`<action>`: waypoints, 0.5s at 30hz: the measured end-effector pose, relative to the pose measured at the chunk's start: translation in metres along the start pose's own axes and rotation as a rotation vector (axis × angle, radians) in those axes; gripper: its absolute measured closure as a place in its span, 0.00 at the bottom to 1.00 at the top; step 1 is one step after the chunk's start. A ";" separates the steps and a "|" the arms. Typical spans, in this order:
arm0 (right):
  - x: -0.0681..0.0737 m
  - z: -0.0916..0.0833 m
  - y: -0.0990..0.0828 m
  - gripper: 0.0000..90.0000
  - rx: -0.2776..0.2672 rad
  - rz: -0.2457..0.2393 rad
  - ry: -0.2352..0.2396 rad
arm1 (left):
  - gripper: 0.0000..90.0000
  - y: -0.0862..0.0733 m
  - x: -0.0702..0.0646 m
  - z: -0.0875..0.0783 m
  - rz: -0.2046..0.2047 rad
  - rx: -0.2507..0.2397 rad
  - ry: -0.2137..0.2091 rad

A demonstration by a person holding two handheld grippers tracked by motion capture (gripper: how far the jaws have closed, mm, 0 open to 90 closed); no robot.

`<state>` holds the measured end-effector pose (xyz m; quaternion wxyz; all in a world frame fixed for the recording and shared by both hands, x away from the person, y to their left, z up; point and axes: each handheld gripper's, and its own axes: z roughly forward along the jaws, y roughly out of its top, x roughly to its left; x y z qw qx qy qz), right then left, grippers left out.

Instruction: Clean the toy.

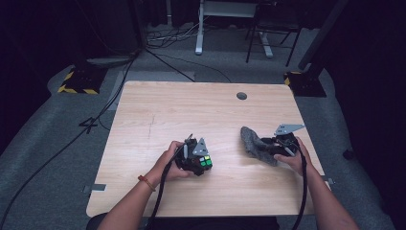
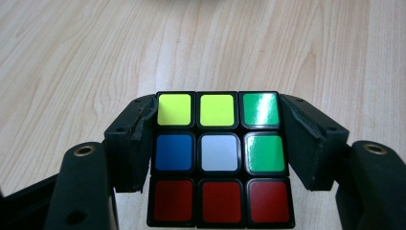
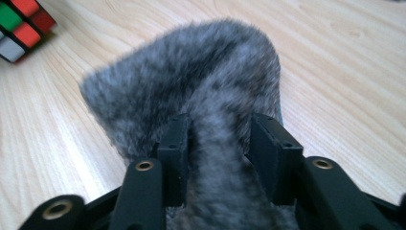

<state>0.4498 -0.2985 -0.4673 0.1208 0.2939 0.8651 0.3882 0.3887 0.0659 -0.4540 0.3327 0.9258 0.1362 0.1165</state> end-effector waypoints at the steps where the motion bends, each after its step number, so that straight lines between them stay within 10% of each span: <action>1: 0.000 -0.002 0.001 0.63 -0.006 0.001 -0.004 | 0.37 0.000 0.000 0.000 0.007 0.004 -0.006; 15: 0.010 -0.013 0.012 0.52 -0.077 -0.007 -0.023 | 0.20 -0.007 -0.002 -0.022 0.044 -0.032 -0.027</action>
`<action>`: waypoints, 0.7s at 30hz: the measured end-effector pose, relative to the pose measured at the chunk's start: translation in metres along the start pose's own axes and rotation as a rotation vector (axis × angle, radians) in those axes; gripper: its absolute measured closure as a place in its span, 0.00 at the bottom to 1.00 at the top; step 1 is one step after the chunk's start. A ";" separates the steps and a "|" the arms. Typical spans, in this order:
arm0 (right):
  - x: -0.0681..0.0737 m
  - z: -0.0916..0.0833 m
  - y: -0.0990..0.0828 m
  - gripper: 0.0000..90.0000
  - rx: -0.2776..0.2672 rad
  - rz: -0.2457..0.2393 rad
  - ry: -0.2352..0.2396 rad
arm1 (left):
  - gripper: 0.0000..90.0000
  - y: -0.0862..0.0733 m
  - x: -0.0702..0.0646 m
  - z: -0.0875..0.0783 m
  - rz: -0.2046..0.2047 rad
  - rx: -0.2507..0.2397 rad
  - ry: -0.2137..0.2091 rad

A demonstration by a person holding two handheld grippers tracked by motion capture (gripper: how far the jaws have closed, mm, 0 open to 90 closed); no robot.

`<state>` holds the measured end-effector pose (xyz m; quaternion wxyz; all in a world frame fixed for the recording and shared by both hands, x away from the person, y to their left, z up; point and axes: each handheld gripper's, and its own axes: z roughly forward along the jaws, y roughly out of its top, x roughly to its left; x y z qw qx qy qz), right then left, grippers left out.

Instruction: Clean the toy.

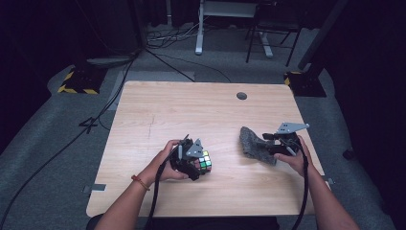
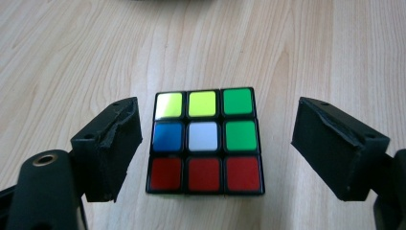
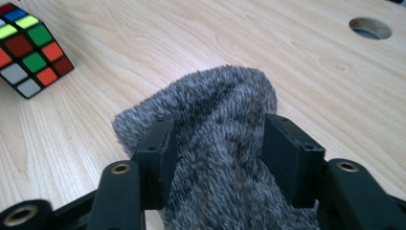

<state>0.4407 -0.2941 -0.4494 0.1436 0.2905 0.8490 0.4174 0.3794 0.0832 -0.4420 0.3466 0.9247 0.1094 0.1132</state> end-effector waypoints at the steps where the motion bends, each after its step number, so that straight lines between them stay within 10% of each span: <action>1: 0.001 -0.001 0.001 0.51 -0.003 0.002 0.000 | 0.19 -0.001 0.000 -0.003 0.010 0.007 0.007; 9: 0.010 -0.004 0.006 0.49 -0.014 -0.025 0.013 | 0.18 -0.020 0.008 -0.027 -0.035 -0.014 0.035; 21: 0.034 0.001 0.016 0.49 -0.006 -0.090 0.061 | 0.26 -0.039 0.023 -0.012 -0.103 0.050 0.006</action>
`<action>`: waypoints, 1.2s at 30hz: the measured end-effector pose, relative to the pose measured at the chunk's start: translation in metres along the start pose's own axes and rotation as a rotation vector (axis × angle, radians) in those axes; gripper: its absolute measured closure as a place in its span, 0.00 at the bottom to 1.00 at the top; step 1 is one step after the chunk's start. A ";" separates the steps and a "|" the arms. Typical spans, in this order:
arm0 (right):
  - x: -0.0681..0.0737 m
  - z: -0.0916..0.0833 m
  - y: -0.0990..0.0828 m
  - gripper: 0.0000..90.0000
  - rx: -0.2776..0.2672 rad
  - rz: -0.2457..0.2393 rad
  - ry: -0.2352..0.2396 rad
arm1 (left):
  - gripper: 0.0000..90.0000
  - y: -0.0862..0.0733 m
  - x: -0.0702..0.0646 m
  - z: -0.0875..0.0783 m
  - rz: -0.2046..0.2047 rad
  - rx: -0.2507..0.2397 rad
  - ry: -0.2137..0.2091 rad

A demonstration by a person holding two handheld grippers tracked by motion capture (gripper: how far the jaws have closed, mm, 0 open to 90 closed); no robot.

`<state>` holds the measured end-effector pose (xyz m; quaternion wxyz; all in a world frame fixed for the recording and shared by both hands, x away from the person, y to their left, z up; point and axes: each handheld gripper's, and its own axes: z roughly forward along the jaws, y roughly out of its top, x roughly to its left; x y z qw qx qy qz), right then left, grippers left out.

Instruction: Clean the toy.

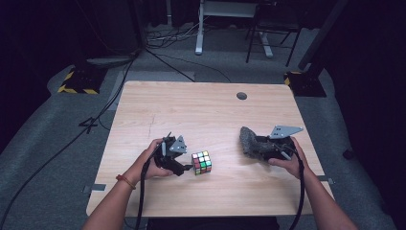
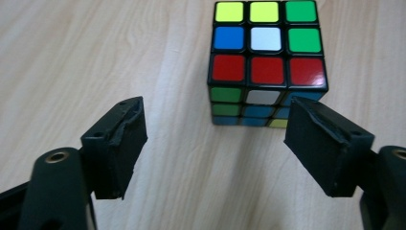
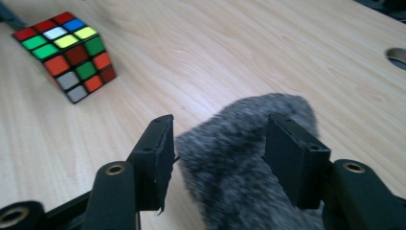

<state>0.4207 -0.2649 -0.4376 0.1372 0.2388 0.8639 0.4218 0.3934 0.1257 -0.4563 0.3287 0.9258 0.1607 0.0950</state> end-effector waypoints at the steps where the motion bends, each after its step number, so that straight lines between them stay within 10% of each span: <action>1: 0.004 0.002 0.001 0.49 -0.001 -0.007 0.011 | 0.27 0.000 -0.001 0.002 0.003 0.005 0.003; 16: 0.064 0.038 0.013 0.49 0.067 -0.130 0.175 | 0.35 0.013 -0.032 0.015 0.082 0.029 -0.122; 27: 0.075 0.059 0.008 0.48 0.102 -0.140 0.201 | 0.35 0.015 -0.056 0.021 0.138 0.036 -0.223; 32: 0.070 0.059 0.006 0.48 0.104 -0.126 0.179 | 0.29 0.020 -0.059 0.025 0.157 0.055 -0.188; 36: 0.068 0.058 0.005 0.48 0.105 -0.128 0.176 | 0.20 0.018 -0.044 0.027 0.072 -0.003 -0.135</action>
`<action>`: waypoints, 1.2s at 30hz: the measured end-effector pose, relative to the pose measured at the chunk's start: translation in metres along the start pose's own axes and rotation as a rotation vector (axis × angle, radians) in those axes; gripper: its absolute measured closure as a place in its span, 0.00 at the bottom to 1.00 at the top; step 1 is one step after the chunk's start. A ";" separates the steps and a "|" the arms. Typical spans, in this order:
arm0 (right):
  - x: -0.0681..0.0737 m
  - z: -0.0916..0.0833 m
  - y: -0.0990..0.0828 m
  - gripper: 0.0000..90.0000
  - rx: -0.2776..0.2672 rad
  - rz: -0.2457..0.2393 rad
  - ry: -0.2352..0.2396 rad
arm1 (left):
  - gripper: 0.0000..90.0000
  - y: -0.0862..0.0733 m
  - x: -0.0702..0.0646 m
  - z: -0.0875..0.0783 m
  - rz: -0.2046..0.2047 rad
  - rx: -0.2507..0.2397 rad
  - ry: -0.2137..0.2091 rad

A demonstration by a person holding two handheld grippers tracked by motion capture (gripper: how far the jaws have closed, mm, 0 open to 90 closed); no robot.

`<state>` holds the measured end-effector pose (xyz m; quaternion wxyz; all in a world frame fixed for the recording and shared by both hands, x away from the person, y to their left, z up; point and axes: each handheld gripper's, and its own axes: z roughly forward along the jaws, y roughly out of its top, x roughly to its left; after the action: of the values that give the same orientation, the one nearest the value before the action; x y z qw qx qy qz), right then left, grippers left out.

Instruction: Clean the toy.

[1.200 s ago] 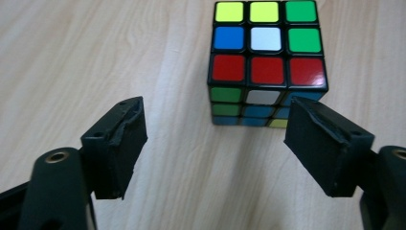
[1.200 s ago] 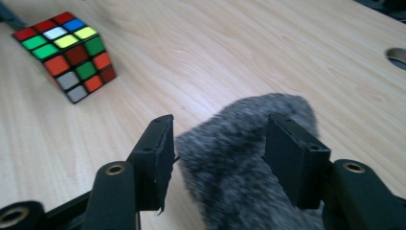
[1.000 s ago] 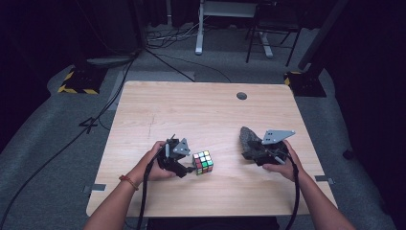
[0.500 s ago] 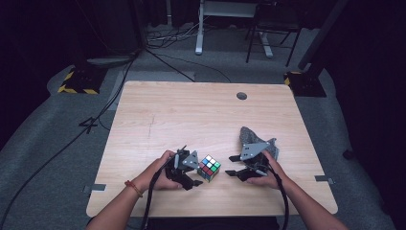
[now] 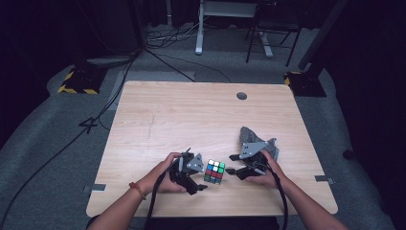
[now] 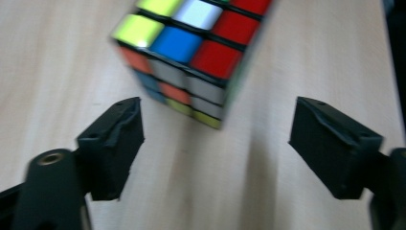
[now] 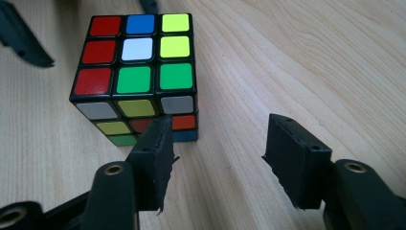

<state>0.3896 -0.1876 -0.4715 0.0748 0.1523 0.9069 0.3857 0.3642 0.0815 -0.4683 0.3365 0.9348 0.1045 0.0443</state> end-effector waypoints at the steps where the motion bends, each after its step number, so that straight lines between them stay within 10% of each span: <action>1: 0.000 0.000 0.000 0.48 -0.001 -0.001 -0.002 | 0.17 0.000 0.005 0.001 -0.005 -0.003 0.012; 20: 0.010 0.003 0.003 0.46 -0.008 -0.035 0.028 | 0.23 0.024 0.011 0.030 0.105 0.000 -0.055; 36: 0.014 0.000 0.003 0.47 -0.043 -0.053 0.004 | 0.29 0.020 0.012 0.026 0.070 -0.002 -0.032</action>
<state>0.3766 -0.1809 -0.4699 0.0863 0.1255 0.9023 0.4032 0.3832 0.0527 -0.4751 0.3371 0.9382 0.0662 0.0410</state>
